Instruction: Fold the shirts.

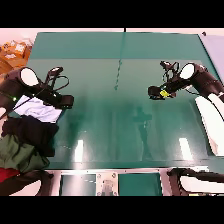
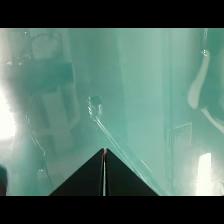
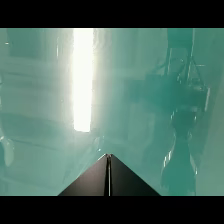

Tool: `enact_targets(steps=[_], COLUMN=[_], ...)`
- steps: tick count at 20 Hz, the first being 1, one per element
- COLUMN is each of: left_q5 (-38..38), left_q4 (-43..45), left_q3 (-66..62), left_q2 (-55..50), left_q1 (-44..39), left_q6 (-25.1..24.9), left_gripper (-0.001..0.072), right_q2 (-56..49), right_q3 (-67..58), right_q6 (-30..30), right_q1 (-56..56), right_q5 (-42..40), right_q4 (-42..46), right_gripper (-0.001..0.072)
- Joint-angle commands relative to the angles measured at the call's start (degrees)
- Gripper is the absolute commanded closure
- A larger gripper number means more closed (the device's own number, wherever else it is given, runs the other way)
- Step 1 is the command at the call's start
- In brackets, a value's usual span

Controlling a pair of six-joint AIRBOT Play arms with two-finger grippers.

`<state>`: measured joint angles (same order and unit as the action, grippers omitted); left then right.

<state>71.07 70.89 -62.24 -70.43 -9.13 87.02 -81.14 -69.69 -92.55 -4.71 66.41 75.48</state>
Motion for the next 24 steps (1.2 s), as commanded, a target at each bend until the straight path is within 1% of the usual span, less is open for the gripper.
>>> enact_targets(steps=[1, 3, 4, 5, 6, 7, 8, 9, 11, 14, 17, 18, 19, 20, 22, 24], left_q5=[-0.20, -1.31, -2.82, -4.61, -7.39, -10.36, -12.90, -15.17, -16.87, -17.88, -16.55, -16.44, -15.93, -15.98, -13.64, -8.61], left_q4=[0.22, 2.97, 6.82, 11.96, 18.80, 26.18, 31.34, 34.14, 35.60, 35.01, 34.42, 34.29, 34.38, 34.29, 34.21, 32.37], left_q3=[0.02, 0.02, 0.02, 0.02, 0.04, 0.07, 0.52, 1.55, 4.00, 6.21, 6.82, 6.82, 6.75, 6.64, 4.33, -0.87], left_q2=[0.02, 0.02, 0.02, 0.02, 0.02, 0.00, -0.09, -0.46, -2.62, -7.72, -12.33, -13.20, -13.64, -13.62, -13.60, -13.22], left_q1=[-0.02, -0.02, -0.02, -0.02, -0.02, 0.04, 0.59, 1.68, 5.22, 11.43, 13.64, 13.73, 13.73, 13.70, 13.70, 13.68], left_q6=[-0.04, -0.02, 0.00, 0.02, 1.31, 3.39, 4.39, 4.61, 4.48, 4.42, 2.86, 2.51, 2.29, 1.09, 1.01, 1.01], left_gripper=[0.0682, 0.0680, 0.0664, 0.0363, -0.0013, -0.0009, -0.0009, -0.0009, -0.0009, -0.0009, -0.0005, 0.0161, 0.0599, 0.0682, 0.0683, 0.0684], right_q2=[-0.04, -0.04, -0.04, -0.04, -0.04, -0.04, -0.04, -0.04, -0.04, -0.04, -0.04, -0.04, -0.04, -0.04, -0.04, -0.04], right_q3=[-0.07, -0.07, -0.07, -0.07, -0.07, -0.07, -0.07, -0.07, -0.07, -0.07, -0.07, -0.07, -0.07, -0.07, -0.07, -0.07], right_q6=[0.00, 0.00, 0.00, 0.00, 0.00, 0.00, 0.00, 0.00, 0.00, 0.00, 0.00, 0.00, 0.00, 0.00, -0.02, -0.04], right_q1=[-0.07, -0.07, -0.07, -0.07, -0.07, -0.07, -0.07, -0.07, -0.07, -0.07, -0.07, -0.07, -0.07, -0.07, -0.07, -0.07], right_q5=[0.02, 0.02, 0.02, 0.04, 0.04, 0.04, 0.02, 0.02, 0.02, 0.02, 0.02, 0.04, 0.02, 0.02, 0.02, 0.07], right_q4=[-0.02, -0.02, -0.02, -0.02, -0.02, -0.02, -0.02, -0.02, -0.02, 0.00, -0.02, 0.00, -0.02, -0.02, -0.09, -0.09], right_gripper=[0.0695, 0.0695, 0.0695, 0.0695, 0.0695, 0.0695, 0.0695, 0.0695, 0.0695, 0.0695, 0.0695, 0.0695, 0.0695, 0.0695, 0.0695, 0.0694])
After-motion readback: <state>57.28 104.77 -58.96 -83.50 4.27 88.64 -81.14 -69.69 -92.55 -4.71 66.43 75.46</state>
